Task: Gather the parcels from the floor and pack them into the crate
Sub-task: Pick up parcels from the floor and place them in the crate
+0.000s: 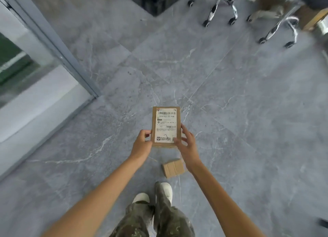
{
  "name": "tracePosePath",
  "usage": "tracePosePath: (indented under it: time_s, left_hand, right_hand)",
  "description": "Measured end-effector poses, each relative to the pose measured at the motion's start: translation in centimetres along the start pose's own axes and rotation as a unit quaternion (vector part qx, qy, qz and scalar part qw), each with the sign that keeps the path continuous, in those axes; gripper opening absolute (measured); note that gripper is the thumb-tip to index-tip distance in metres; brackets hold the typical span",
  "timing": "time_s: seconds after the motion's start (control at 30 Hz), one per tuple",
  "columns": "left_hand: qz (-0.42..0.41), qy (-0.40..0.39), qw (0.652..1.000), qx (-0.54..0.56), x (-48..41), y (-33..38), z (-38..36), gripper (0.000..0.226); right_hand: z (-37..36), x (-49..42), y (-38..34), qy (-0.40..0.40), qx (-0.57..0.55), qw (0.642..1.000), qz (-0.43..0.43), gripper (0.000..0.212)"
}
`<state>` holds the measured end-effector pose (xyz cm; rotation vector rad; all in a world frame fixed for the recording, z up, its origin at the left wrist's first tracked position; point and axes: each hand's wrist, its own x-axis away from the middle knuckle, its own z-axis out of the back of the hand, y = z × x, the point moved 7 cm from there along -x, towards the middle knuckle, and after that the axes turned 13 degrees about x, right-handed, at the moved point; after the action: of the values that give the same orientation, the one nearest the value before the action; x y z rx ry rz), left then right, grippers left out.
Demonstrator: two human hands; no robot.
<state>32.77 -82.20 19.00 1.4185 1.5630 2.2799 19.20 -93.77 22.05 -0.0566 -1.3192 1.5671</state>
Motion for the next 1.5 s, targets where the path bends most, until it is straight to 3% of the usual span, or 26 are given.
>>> tracePosePath:
  time_s: [0.1,0.17,0.27,0.37,0.47,0.63,0.83,0.9,1.0,1.13,1.5]
  left_hand:
    - [-0.042,0.058,0.996,0.06,8.7,13.1,3.4,0.0]
    - [-0.074,0.088,0.987,0.115,14.9,22.0,5.7,0.014]
    - [-0.135,0.047,0.977,0.157,23.3,33.0,8.3,0.025]
    - [-0.205,0.016,0.961,0.186,31.7,39.9,10.8,0.026]
    - [-0.263,0.014,0.944,0.2,38.2,43.3,12.5,0.022]
    - [-0.294,-0.03,0.925,0.239,46.1,43.1,14.0,0.023]
    - [-0.304,0.007,0.915,0.266,53.1,38.0,14.9,0.061]
    - [-0.31,0.023,0.907,0.286,55.3,36.3,15.2,0.069]
    - [-0.314,0.027,0.906,0.282,59.0,33.5,15.4,0.081]
    - [-0.332,0.021,0.909,0.252,63.9,30.5,16.1,0.094]
    - [-0.331,0.02,0.926,0.179,77.6,20.1,20.3,0.071]
  right_hand:
    - [4.6,7.2,-12.9,-0.008,-0.03,0.998,0.057,0.053]
    - [8.0,12.1,-22.2,-0.012,-0.048,0.993,0.105,0.053]
    - [12.5,19.1,-34.2,0.002,-0.049,0.976,0.212,0.05]
    - [15.4,26.3,-42.7,0.035,-0.038,0.948,0.314,0.045]
    - [16.5,32.2,-46.6,0.053,-0.058,0.925,0.372,0.048]
    - [16.1,39.2,-46.9,-0.013,-0.078,0.905,0.419,0.05]
    - [15.9,45.8,-43.9,-0.041,-0.053,0.883,0.464,0.048]
    - [15.1,46.8,-42.6,-0.082,-0.043,0.904,0.417,0.053]
    - [13.1,49.0,-39.8,-0.21,-0.054,0.933,0.288,0.058]
    - [12.1,53.0,-37.7,-0.26,-0.058,0.915,0.303,0.05]
    - [7.2,66.1,-31.0,-0.291,-0.041,0.893,0.341,0.062]
